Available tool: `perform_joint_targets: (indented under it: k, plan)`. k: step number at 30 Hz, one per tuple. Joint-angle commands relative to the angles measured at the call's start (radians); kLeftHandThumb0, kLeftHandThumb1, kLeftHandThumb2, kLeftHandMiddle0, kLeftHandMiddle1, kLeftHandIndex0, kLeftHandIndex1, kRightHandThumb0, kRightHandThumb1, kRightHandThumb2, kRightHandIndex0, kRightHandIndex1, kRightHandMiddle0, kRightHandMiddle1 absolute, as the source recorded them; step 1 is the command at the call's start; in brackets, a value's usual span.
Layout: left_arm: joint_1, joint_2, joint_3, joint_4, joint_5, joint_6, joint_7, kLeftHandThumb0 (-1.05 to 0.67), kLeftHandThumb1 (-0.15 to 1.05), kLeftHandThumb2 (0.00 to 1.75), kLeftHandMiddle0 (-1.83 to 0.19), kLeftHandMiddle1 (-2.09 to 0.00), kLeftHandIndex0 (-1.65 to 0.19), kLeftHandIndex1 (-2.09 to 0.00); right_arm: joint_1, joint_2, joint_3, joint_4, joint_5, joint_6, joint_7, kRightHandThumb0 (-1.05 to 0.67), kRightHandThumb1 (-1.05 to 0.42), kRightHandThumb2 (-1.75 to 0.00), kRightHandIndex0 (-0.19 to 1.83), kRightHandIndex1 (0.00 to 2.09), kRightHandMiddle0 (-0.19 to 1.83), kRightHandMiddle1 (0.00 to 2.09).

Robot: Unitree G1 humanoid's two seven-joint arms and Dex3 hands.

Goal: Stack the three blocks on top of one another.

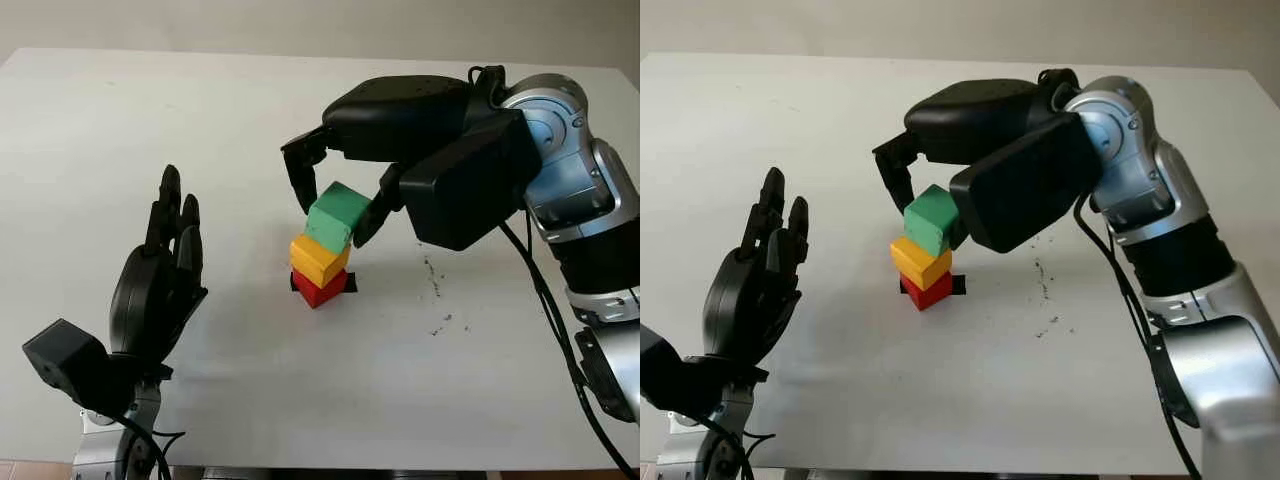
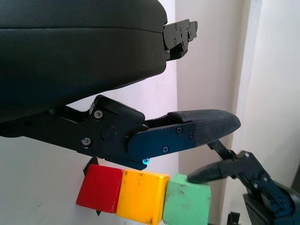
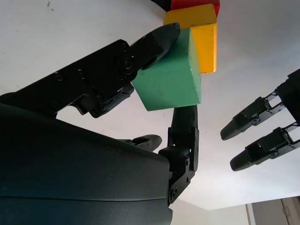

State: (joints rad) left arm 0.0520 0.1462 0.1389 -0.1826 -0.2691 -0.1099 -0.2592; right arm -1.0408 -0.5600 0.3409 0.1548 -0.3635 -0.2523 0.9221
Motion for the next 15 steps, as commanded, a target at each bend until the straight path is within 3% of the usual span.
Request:
perform_joint_targets:
  k: [1, 15]
  plan:
    - [0.015, -0.003, 0.000, -0.002, 0.000, -0.011, -0.004, -0.76, 1.05, 0.61, 0.19, 0.00, 0.19, 0.00, -0.011, 0.003, 0.008, -0.015, -0.007, -0.007, -0.004, -0.46, -0.92, -0.06, 0.40, 0.03, 0.39, 1.57]
    - [0.034, -0.024, -0.003, -0.010, -0.001, -0.021, 0.003, -0.74, 1.05, 0.60, 0.19, 0.00, 0.19, 0.00, -0.026, 0.017, 0.021, 0.016, -0.018, -0.068, -0.011, -0.48, -0.99, -0.06, 0.37, 0.03, 0.31, 1.68]
